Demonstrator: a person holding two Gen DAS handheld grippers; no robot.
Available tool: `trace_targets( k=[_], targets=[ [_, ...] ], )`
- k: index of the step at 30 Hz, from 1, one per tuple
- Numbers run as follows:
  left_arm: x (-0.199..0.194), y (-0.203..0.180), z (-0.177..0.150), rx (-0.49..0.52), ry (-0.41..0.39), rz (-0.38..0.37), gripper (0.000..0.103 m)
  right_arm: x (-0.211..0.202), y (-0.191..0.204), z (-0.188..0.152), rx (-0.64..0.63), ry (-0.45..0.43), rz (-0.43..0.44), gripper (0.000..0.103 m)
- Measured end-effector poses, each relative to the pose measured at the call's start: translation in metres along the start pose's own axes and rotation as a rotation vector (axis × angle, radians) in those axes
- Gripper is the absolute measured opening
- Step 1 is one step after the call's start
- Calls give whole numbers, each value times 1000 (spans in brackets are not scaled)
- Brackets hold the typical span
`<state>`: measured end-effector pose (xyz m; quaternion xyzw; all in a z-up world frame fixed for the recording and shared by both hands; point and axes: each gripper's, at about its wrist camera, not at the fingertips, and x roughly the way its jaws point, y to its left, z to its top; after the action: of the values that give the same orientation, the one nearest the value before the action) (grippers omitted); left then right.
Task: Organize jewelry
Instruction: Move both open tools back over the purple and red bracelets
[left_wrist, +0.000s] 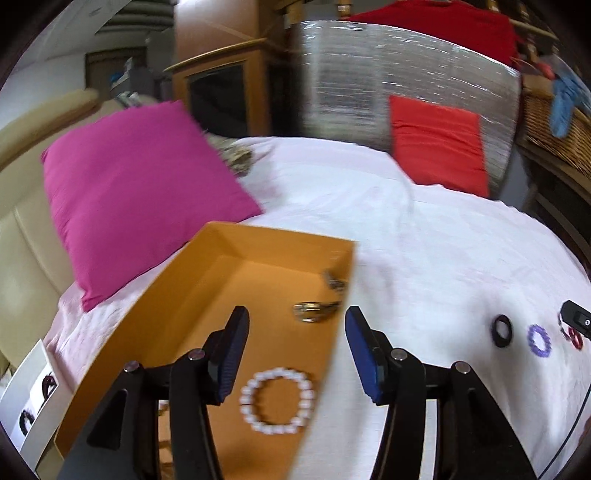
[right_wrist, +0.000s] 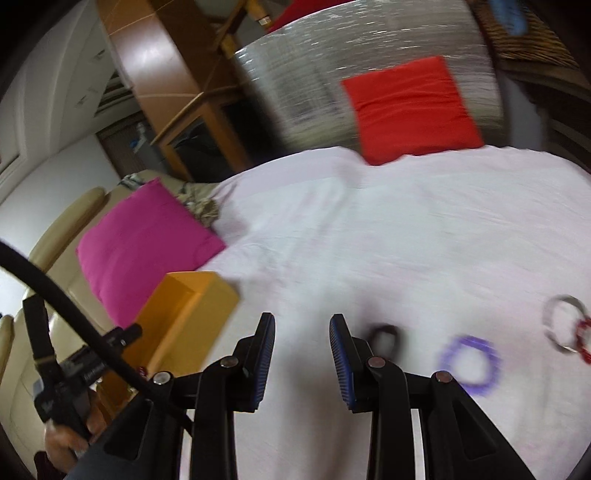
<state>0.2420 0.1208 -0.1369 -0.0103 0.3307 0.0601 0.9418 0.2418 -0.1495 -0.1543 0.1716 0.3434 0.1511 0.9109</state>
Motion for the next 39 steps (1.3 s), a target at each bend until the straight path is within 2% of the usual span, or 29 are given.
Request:
trace_targets(
  k=[4, 11, 19, 23, 26, 32, 35, 39],
  targets=[
    [-4, -39, -2, 73, -21, -34, 56, -34, -51, -7, 51, -8, -70, 33],
    [-3, -97, -8, 167, -14, -112, 56, -72, -124, -6, 208, -44, -133, 33],
    [0, -152, -20, 267, 6, -185, 56, -103, -194, -2, 350, -47, -247, 33],
    [2, -179, -24, 297, 19, -233, 56, -103, -224, -4, 407, -11, -292, 33],
    [5, -199, -26, 295, 48, -296, 56, -98, -236, -5, 419, 14, -307, 33],
    [12, -229, -35, 332, 80, -341, 56, -75, -248, -6, 397, 88, -344, 31],
    [19, -237, -37, 328, 109, -359, 56, -61, -248, -6, 362, 119, -369, 26],
    [21, -242, -41, 344, 113, -357, 56, -47, -244, -8, 280, 162, -428, 14]
  ],
)
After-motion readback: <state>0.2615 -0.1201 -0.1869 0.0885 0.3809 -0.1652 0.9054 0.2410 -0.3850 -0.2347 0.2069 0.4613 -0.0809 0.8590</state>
